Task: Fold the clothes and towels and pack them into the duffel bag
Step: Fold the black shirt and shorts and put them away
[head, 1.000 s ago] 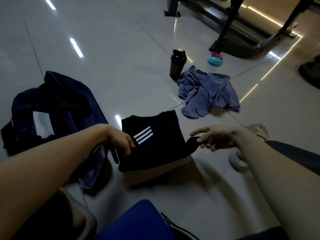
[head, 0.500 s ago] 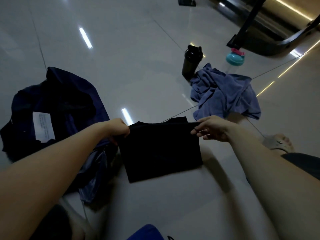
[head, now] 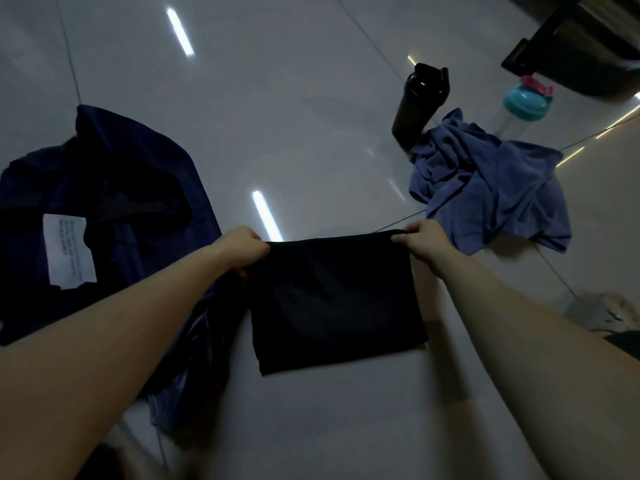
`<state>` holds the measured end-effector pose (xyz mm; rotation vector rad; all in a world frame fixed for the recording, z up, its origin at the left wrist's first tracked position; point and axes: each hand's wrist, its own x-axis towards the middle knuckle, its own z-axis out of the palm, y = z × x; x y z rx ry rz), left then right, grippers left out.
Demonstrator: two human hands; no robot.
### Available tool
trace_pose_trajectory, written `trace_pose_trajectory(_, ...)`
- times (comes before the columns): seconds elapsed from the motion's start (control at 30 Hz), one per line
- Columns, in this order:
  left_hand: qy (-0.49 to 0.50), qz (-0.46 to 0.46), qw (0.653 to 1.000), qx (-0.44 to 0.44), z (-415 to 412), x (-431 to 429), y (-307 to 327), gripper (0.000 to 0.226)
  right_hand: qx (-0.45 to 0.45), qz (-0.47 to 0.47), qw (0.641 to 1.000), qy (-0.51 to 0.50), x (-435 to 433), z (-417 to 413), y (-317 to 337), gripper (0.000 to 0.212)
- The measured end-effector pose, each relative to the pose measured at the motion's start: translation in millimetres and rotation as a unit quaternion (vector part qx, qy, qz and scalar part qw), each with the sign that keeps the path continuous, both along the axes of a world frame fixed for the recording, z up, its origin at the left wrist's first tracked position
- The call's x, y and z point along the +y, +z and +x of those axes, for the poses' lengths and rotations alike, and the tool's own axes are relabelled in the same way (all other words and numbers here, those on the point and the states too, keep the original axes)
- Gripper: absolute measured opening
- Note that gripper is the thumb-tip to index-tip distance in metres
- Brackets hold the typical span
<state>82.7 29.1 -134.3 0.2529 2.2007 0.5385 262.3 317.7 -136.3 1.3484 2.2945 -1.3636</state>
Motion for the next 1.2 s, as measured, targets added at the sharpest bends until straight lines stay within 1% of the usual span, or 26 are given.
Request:
trace_pose_trajectory(0.1,-0.020,0.002,0.999,0.028,-3.6,-1.4,-12.1,0.018,0.012,-0.007,1.000,-0.004,2.4,-0.4,-17.5,0.028)
trace_pose_trajectory(0.2,-0.020,-0.015,0.999,0.042,-6.7,-0.4,-20.3,0.018,0.017,0.031,0.999,-0.005,5.8,-1.2,-30.0,0.029)
trace_pose_trajectory(0.3,-0.004,-0.037,0.998,0.044,-9.8,3.0,-25.5,0.022,-0.002,0.065,0.998,0.011,7.5,-4.3,-34.8,0.040)
trace_pose_trajectory(0.37,0.011,-0.050,0.996,0.068,-7.5,3.8,-26.8,0.024,-0.014,0.081,0.997,0.012,8.5,-6.6,-41.2,0.038)
trace_pose_trajectory(0.4,0.021,-0.058,0.993,0.106,-3.9,3.3,-26.7,0.025,-0.020,0.093,0.995,0.010,8.3,-6.9,-43.7,0.035)
trace_pose_trajectory(0.43,0.032,-0.061,0.984,0.165,1.4,2.6,-26.7,0.024,-0.027,0.119,0.993,0.003,7.0,-6.9,-45.3,0.028)
trace_pose_trajectory(0.5,0.037,-0.030,0.954,0.296,20.3,2.1,-27.1,0.026,-0.035,0.217,0.975,-0.013,0.2,-4.3,-42.2,0.012)
trace_pose_trajectory(0.53,0.024,0.001,0.939,0.344,34.4,3.9,-27.6,0.032,-0.025,0.277,0.960,-0.011,-6.2,-2.8,-39.1,0.013)
trace_pose_trajectory(0.57,-0.004,0.034,0.927,0.374,50.2,7.2,-30.1,0.040,-0.009,0.325,0.946,0.011,-14.9,-1.1,-37.4,0.021)
trace_pose_trajectory(0.6,-0.043,0.062,0.918,0.388,67.3,11.5,-34.1,0.046,0.014,0.354,0.934,0.051,-26.9,1.4,-37.2,0.029)
trace_pose_trajectory(0.63,-0.087,0.079,0.913,0.391,83.3,16.3,-41.2,0.053,0.038,0.371,0.922,0.105,-41.0,5.3,-40.1,0.036)
trace_pose_trajectory(0.7,-0.162,0.072,0.906,0.385,105.6,24.5,-59.1,0.064,0.058,0.398,0.889,0.219,-68.1,16.0,-53.8,0.049)
trace_pose_trajectory(0.77,-0.209,0.027,0.906,0.368,114.2,24.3,-75.5,0.073,0.044,0.409,0.859,0.304,-84.6,28.1,-68.9,0.058)
trace_pose_trajectory(0.83,-0.232,-0.006,0.905,0.357,114.8,15.6,-88.1,0.078,0.012,0.412,0.844,0.343,-84.4,37.4,-81.3,0.063)
trace_pose_trajectory(0.93,-0.252,-0.007,0.896,0.366,113.9,3.0,-97.2,0.082,-0.022,0.392,0.849,0.353,-70.6,44.3,-91.1,0.068)
trace_pose_trajectory(1.1,-0.220,-0.022,0.910,0.351,111.2,2.4,-96.9,0.089,-0.039,0.377,0.866,0.326,-59.8,38.4,-97.0,0.069)
trace_pose_trajectory(1.2,-0.212,-0.017,0.913,0.347,107.6,6.1,-92.6,0.087,-0.064,0.370,0.880,0.291,-45.9,26.6,-93.6,0.072)
